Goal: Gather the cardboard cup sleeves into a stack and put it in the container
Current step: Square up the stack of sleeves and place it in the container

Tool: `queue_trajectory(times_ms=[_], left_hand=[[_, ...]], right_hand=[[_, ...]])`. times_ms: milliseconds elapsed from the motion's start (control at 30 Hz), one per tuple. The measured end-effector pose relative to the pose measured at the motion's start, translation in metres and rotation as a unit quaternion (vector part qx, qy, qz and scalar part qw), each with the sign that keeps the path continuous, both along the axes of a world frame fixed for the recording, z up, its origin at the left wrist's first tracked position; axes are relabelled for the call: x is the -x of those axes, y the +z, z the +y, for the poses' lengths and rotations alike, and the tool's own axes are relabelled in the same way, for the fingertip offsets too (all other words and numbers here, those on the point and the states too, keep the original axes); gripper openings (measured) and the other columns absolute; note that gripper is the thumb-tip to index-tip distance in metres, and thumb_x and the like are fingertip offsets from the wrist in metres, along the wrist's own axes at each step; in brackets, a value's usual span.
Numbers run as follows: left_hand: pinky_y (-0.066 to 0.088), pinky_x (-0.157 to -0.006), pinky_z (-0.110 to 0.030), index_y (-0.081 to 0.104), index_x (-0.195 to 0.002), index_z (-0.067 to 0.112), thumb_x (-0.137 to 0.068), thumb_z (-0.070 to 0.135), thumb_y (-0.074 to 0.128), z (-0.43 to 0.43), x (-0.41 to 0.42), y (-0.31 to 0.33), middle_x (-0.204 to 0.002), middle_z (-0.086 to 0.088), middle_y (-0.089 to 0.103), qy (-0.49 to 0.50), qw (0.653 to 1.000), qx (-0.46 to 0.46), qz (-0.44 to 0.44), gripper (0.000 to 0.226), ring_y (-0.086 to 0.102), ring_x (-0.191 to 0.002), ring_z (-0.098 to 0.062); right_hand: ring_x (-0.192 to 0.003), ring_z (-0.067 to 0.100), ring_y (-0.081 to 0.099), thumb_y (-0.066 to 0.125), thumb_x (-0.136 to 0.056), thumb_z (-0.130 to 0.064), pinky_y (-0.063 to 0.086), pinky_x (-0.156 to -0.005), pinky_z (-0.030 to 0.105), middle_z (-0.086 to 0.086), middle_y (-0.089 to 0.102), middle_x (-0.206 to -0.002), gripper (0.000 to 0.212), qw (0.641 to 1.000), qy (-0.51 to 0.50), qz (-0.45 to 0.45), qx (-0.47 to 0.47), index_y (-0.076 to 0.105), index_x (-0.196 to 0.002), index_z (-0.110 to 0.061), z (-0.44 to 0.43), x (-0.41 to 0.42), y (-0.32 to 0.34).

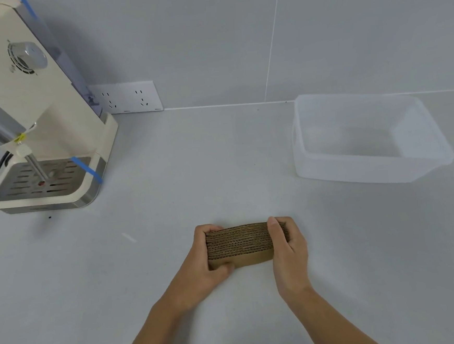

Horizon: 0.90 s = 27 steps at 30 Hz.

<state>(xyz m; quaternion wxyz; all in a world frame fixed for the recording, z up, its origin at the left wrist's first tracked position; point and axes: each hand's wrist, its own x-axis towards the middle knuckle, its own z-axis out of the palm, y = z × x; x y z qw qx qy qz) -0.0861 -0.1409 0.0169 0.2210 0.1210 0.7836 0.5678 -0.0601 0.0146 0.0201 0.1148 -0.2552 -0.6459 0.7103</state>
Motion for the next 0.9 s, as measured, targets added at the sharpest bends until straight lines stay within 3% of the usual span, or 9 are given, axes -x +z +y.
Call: queue_trajectory(times_ms=[167,267,367,467,600,733,900], left_hand=[[0.045,-0.073,-0.014,0.040,-0.110,0.029,-0.074,0.016,0.067,-0.001,0.000,-0.001,-0.098,0.004,0.055,0.013,1.000,0.005,0.016,0.047,0.052,-0.083,0.003],[0.046,-0.074,-0.016,0.039,-0.110,0.030,-0.079,0.011,0.067,-0.002,0.000,-0.001,-0.099,0.003,0.054,0.007,1.000,0.015,0.015,0.046,0.052,-0.083,0.002],[0.046,-0.079,-0.017,0.040,-0.109,0.033,-0.078,0.014,0.067,-0.003,0.000,0.000,-0.102,0.005,0.055,0.007,1.000,0.022,0.013,0.045,0.053,-0.089,0.001],[0.045,-0.080,-0.014,0.041,-0.109,0.032,-0.079,0.012,0.068,-0.004,0.000,0.001,-0.102,0.007,0.055,0.012,1.000,0.026,0.010,0.045,0.054,-0.090,0.003],[0.045,-0.080,-0.012,0.043,-0.109,0.030,-0.078,0.011,0.069,-0.004,0.000,0.001,-0.102,0.008,0.057,0.021,0.999,0.028,0.007,0.045,0.055,-0.091,0.003],[0.043,-0.078,-0.009,0.043,-0.107,0.032,-0.077,0.011,0.071,-0.003,0.000,0.002,-0.102,0.010,0.058,0.034,0.999,0.037,0.019,0.046,0.055,-0.092,0.005],[0.045,-0.077,-0.010,0.045,-0.106,0.036,-0.078,0.012,0.070,-0.004,-0.001,0.006,-0.104,0.012,0.060,0.049,0.998,0.030,0.008,0.045,0.057,-0.093,0.005]], right_hand=[[-0.062,-0.003,0.048,0.047,-0.093,-0.021,0.039,-0.059,0.006,-0.005,0.054,-0.072,0.020,0.998,0.054,0.002,-0.019,0.057,-0.080,-0.011,0.007,-0.003,0.001],[-0.076,0.000,0.055,0.055,-0.088,-0.034,0.043,-0.069,0.008,-0.007,0.061,-0.081,0.017,0.992,0.124,0.000,-0.022,0.060,-0.089,-0.018,0.018,-0.007,-0.001],[-0.096,0.001,0.059,0.067,-0.063,-0.049,0.048,-0.081,0.020,-0.011,0.063,-0.103,0.049,0.971,0.238,-0.025,-0.022,0.055,-0.108,-0.033,0.035,-0.015,-0.005],[-0.106,0.011,0.059,0.075,-0.059,-0.031,0.050,-0.091,0.031,-0.002,0.059,-0.116,0.066,0.955,0.293,-0.029,-0.024,0.049,-0.119,-0.032,0.052,-0.020,-0.007],[-0.109,0.014,0.059,0.069,-0.068,-0.010,0.050,-0.095,0.038,0.000,0.062,-0.116,0.054,0.960,0.270,-0.023,-0.069,0.053,-0.118,-0.024,0.057,-0.022,-0.009],[-0.106,0.011,0.061,0.067,-0.075,0.004,0.049,-0.095,0.034,0.000,0.065,-0.112,0.048,0.971,0.227,-0.020,-0.074,0.056,-0.110,-0.026,0.052,-0.025,-0.009],[-0.103,0.012,0.063,0.066,-0.075,0.007,0.051,-0.091,0.030,0.000,0.066,-0.111,0.047,0.979,0.195,-0.016,-0.056,0.056,-0.108,-0.026,0.047,-0.026,-0.006]])
